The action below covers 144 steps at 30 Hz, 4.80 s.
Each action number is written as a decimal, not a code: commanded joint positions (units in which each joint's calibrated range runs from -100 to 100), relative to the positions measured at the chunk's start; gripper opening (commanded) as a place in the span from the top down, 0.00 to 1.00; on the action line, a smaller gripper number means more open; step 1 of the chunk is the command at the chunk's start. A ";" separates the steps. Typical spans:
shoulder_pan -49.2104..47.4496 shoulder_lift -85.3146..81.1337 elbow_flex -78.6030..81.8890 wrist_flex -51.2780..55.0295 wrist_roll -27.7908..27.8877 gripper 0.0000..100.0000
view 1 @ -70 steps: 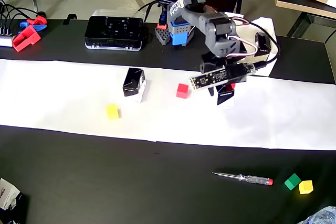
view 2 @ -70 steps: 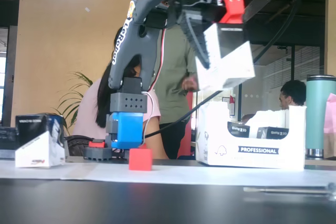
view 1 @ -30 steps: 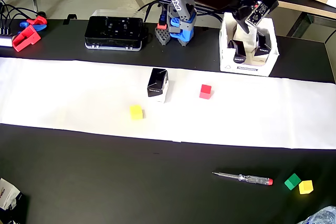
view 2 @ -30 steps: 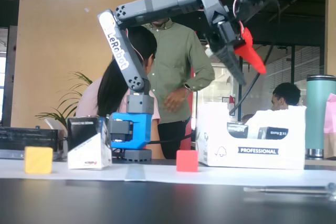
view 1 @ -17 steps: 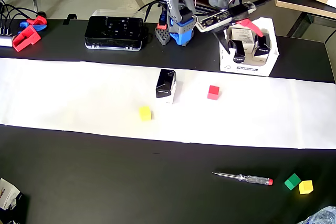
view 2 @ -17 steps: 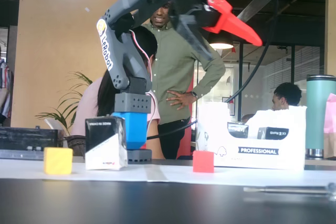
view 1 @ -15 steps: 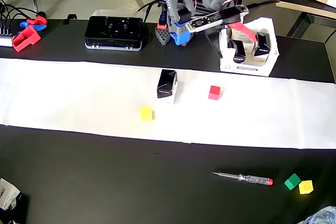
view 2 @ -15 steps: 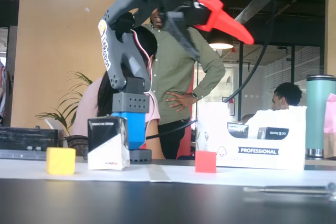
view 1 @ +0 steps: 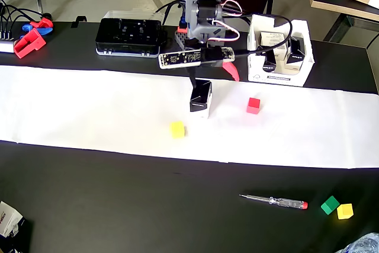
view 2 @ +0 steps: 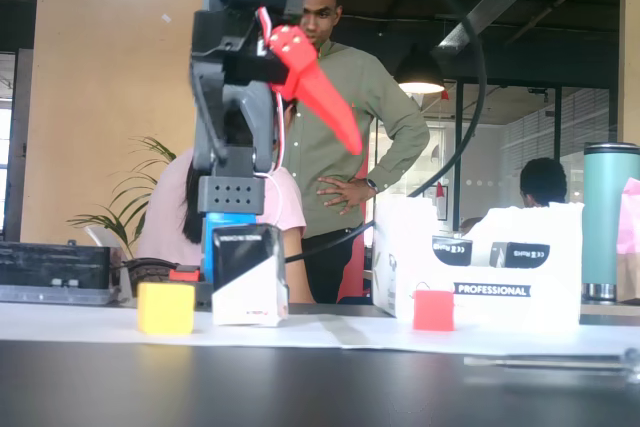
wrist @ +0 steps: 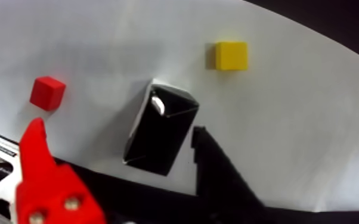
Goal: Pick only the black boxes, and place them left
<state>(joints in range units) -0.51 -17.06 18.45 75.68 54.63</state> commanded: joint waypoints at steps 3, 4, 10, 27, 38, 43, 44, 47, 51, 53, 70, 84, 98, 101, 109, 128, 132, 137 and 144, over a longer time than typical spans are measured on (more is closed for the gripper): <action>1.76 3.12 -3.91 -0.64 0.48 0.53; 1.24 3.99 -3.73 -0.64 0.16 0.53; -1.27 9.28 -2.58 -0.64 0.00 0.53; -12.10 20.34 -1.69 -1.35 -0.05 0.81; -18.50 13.55 -12.06 -0.72 -4.26 0.94; -21.62 7.94 -17.38 -0.64 -8.47 0.95; -22.23 6.75 -17.91 -0.64 -8.94 0.95; -23.88 3.51 -18.54 -0.56 -9.94 0.95; -27.17 -0.36 -18.98 1.67 -11.36 0.95; -29.85 -2.49 -20.40 5.01 -11.52 0.95; -74.72 -10.71 -23.50 15.50 -27.10 0.95; -85.98 -11.19 -1.78 14.63 -26.63 0.70; -65.71 -26.12 -0.54 -0.56 -8.94 0.50; -57.74 -29.28 1.85 -7.95 -8.05 0.57; -35.22 -31.81 4.43 -20.51 -7.73 0.98; 4.36 -32.44 25.44 -50.48 -7.68 1.00; 4.45 -32.60 33.68 -55.48 -7.68 1.00; 5.75 -32.68 44.67 -66.14 -7.68 1.00; 9.04 -32.68 60.81 -81.88 -5.10 1.00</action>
<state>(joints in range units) 6.69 -46.35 75.82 1.35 47.64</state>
